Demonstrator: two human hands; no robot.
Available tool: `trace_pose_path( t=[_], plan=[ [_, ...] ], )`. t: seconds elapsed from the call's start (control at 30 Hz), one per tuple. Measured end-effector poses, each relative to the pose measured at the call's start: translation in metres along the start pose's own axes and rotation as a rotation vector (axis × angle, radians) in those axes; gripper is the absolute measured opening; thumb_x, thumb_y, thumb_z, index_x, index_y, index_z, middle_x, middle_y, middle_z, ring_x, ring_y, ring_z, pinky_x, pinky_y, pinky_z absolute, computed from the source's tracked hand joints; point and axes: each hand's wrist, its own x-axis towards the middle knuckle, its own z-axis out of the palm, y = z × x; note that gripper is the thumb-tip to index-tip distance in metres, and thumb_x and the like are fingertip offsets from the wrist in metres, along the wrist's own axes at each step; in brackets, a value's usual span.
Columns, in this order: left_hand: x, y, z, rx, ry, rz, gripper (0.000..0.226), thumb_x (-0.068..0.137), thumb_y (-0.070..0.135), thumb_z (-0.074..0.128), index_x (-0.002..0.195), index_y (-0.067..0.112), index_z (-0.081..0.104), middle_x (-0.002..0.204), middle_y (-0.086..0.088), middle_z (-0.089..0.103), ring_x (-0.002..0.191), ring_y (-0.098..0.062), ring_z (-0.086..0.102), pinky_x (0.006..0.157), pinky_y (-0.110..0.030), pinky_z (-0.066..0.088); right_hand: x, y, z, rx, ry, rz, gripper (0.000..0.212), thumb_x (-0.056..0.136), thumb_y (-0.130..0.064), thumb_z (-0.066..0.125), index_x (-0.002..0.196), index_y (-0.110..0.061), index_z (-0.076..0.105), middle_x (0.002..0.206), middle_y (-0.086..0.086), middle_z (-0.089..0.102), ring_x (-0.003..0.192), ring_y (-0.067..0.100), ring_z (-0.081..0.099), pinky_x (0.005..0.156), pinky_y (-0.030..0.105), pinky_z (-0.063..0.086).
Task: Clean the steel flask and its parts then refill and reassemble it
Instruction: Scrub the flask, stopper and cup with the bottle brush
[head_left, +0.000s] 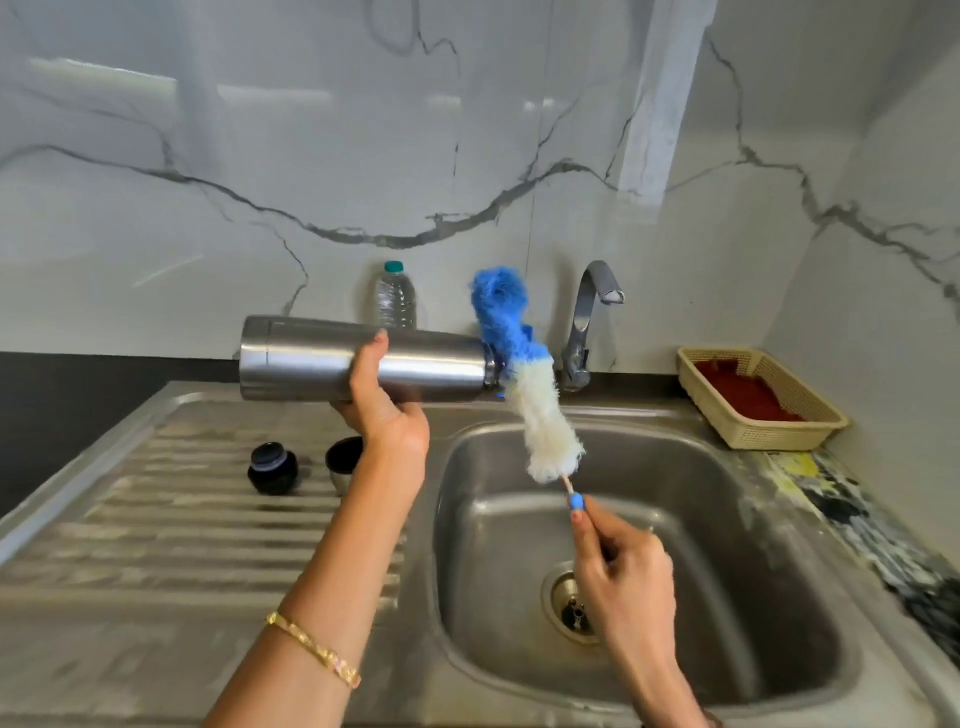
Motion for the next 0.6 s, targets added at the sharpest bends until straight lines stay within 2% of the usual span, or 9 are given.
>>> trace_pose_path(
  t=[0.1, 0.13, 0.17, 0.2, 0.23, 0.33, 0.43, 0.53, 0.6],
  plan=[
    [0.015, 0.015, 0.0, 0.015, -0.001, 0.014, 0.073, 0.053, 0.016, 0.076, 0.123, 0.019, 0.053, 0.116, -0.001, 0.061, 0.107, -0.019, 0.06, 0.088, -0.032, 0.052, -0.036, 0.006, 0.014, 0.125, -0.001, 0.07, 0.015, 0.084, -0.017, 0.066, 0.095, -0.02, 0.075, 0.051, -0.004, 0.063, 0.054, 0.007, 0.056, 0.052, 0.01, 0.038],
    [0.016, 0.015, -0.004, 0.014, -0.004, -0.006, 0.077, 0.05, 0.017, 0.076, 0.124, 0.019, 0.053, 0.112, 0.0, 0.061, 0.107, -0.019, 0.06, 0.087, -0.031, 0.052, -0.042, 0.004, 0.014, 0.181, -0.009, 0.08, 0.014, 0.084, -0.015, 0.066, 0.087, -0.024, 0.076, 0.052, -0.003, 0.064, 0.051, 0.002, 0.054, 0.051, 0.009, 0.038],
    [0.015, 0.013, -0.008, 0.022, -0.007, -0.037, 0.079, 0.048, 0.019, 0.076, 0.124, 0.02, 0.054, 0.112, 0.002, 0.061, 0.11, -0.018, 0.059, 0.091, -0.031, 0.05, -0.04, 0.001, 0.015, 0.194, -0.027, 0.05, 0.025, 0.085, -0.015, 0.064, 0.071, -0.034, 0.072, 0.044, -0.007, 0.056, 0.044, 0.001, 0.047, 0.046, 0.011, 0.036],
    [0.012, 0.009, -0.013, 0.029, -0.01, -0.07, 0.082, 0.047, 0.02, 0.077, 0.125, 0.021, 0.054, 0.111, 0.003, 0.06, 0.112, -0.017, 0.058, 0.095, -0.032, 0.048, -0.032, -0.006, 0.018, 0.157, -0.035, 0.007, 0.041, 0.087, -0.016, 0.061, 0.052, -0.037, 0.059, 0.038, -0.008, 0.043, 0.039, 0.003, 0.036, 0.043, 0.015, 0.03],
    [0.01, 0.005, -0.016, 0.029, -0.017, -0.094, 0.083, 0.045, 0.02, 0.077, 0.126, 0.02, 0.054, 0.109, 0.003, 0.061, 0.111, -0.017, 0.058, 0.097, -0.032, 0.047, -0.02, -0.015, 0.022, 0.13, -0.031, -0.032, 0.048, 0.09, -0.018, 0.058, 0.044, -0.029, 0.047, 0.037, -0.007, 0.033, 0.041, 0.005, 0.027, 0.044, 0.019, 0.024],
    [0.01, -0.003, -0.024, 0.008, -0.028, -0.123, 0.081, 0.046, 0.017, 0.076, 0.124, 0.017, 0.056, 0.103, 0.002, 0.062, 0.102, -0.019, 0.061, 0.094, -0.034, 0.05, 0.01, -0.035, 0.035, 0.121, -0.009, -0.063, 0.042, 0.093, -0.018, 0.052, 0.053, -0.011, 0.04, 0.045, -0.007, 0.026, 0.047, 0.007, 0.022, 0.048, 0.024, 0.02],
    [0.019, 0.001, -0.038, 0.017, 0.0, -0.128, 0.084, 0.04, 0.019, 0.078, 0.122, 0.014, 0.058, 0.103, 0.001, 0.062, 0.106, -0.021, 0.061, 0.092, -0.034, 0.051, -0.019, -0.017, 0.042, 0.108, -0.003, -0.054, 0.043, 0.089, -0.025, 0.057, 0.048, -0.021, 0.044, 0.04, -0.008, 0.03, 0.041, 0.003, 0.028, 0.044, 0.017, 0.022],
    [0.027, 0.004, -0.056, 0.059, 0.011, -0.168, 0.047, 0.059, 0.02, 0.074, 0.104, 0.017, 0.06, 0.095, 0.002, 0.061, 0.092, -0.018, 0.06, 0.087, -0.029, 0.05, -0.054, -0.011, 0.047, 0.186, -0.025, 0.07, 0.017, 0.085, -0.023, 0.064, 0.072, -0.028, 0.073, 0.035, -0.013, 0.039, 0.038, -0.002, 0.04, 0.044, 0.01, 0.029],
    [0.026, 0.001, -0.049, 0.019, -0.008, -0.229, 0.03, 0.073, 0.016, 0.066, 0.103, 0.019, 0.059, 0.088, 0.003, 0.063, 0.084, -0.016, 0.061, 0.086, -0.03, 0.051, -0.026, -0.027, 0.063, 0.12, 0.005, -0.036, 0.035, 0.089, -0.017, 0.06, 0.059, -0.035, 0.061, 0.037, -0.01, 0.035, 0.039, 0.002, 0.033, 0.044, 0.017, 0.025]
  ],
)
